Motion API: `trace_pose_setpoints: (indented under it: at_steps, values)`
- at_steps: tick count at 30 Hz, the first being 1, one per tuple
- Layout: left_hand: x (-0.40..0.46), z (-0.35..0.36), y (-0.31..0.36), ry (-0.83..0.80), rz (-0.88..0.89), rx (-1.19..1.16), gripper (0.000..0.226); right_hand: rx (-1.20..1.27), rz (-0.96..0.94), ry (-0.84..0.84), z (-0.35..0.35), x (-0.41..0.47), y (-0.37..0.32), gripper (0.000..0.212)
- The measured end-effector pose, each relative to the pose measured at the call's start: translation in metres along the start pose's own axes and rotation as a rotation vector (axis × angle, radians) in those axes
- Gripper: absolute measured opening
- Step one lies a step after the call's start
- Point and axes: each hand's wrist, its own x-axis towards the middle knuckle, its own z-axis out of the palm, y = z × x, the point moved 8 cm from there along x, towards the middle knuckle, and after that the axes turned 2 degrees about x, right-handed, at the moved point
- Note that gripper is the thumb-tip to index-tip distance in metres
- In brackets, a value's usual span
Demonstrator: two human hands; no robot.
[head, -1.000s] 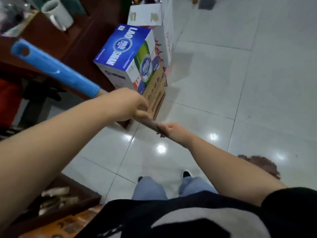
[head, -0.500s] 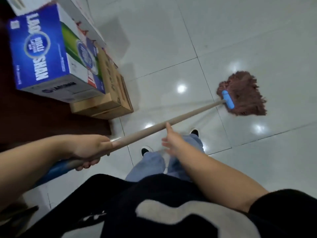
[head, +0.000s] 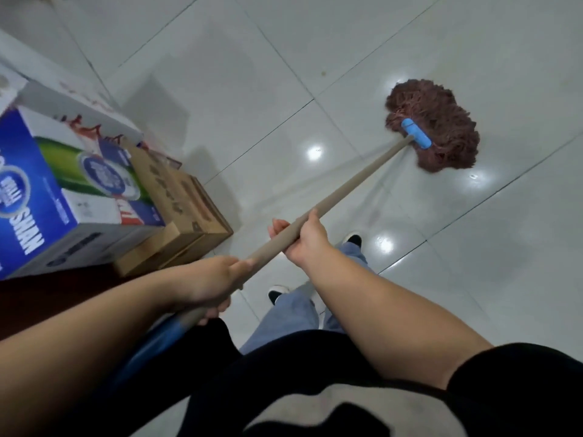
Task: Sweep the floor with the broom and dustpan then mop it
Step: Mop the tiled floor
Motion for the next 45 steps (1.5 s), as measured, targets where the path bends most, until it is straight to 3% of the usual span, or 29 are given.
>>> trace_pose_setpoints:
  at_steps: [4, 8, 15, 28, 34, 40, 45]
  values:
    - [0.015, 0.022, 0.108, 0.002, 0.068, -0.122, 0.052, -0.011, -0.150, 0.092, -0.006, -0.017, -0.094, 0.040]
    - [0.020, 0.056, 0.219, -0.026, 0.095, -0.260, 0.053, -0.192, -0.233, 0.226, -0.030, -0.039, -0.200, 0.042]
    - [0.029, 0.054, 0.353, -0.050, 0.088, -0.383, 0.052, -0.339, -0.309, 0.273, -0.015, -0.052, -0.324, 0.027]
    - [0.077, -0.072, 0.651, -0.093, 0.180, -0.309, 0.053, -0.182, -0.452, 0.291, 0.121, -0.034, -0.620, 0.019]
    - [0.072, -0.125, 0.810, -0.106, 0.211, -0.298, 0.049, -0.182, -0.480, 0.190, 0.181, -0.059, -0.758, 0.024]
    - [0.071, -0.153, 0.936, -0.144, 0.256, -0.250, 0.048, -0.279, -0.517, 0.233, 0.206, -0.084, -0.874, 0.040]
    - [0.086, -0.167, 1.031, -0.100, 0.254, -0.167, 0.044, -0.174, -0.446, 0.170, 0.226, -0.068, -0.970, 0.032]
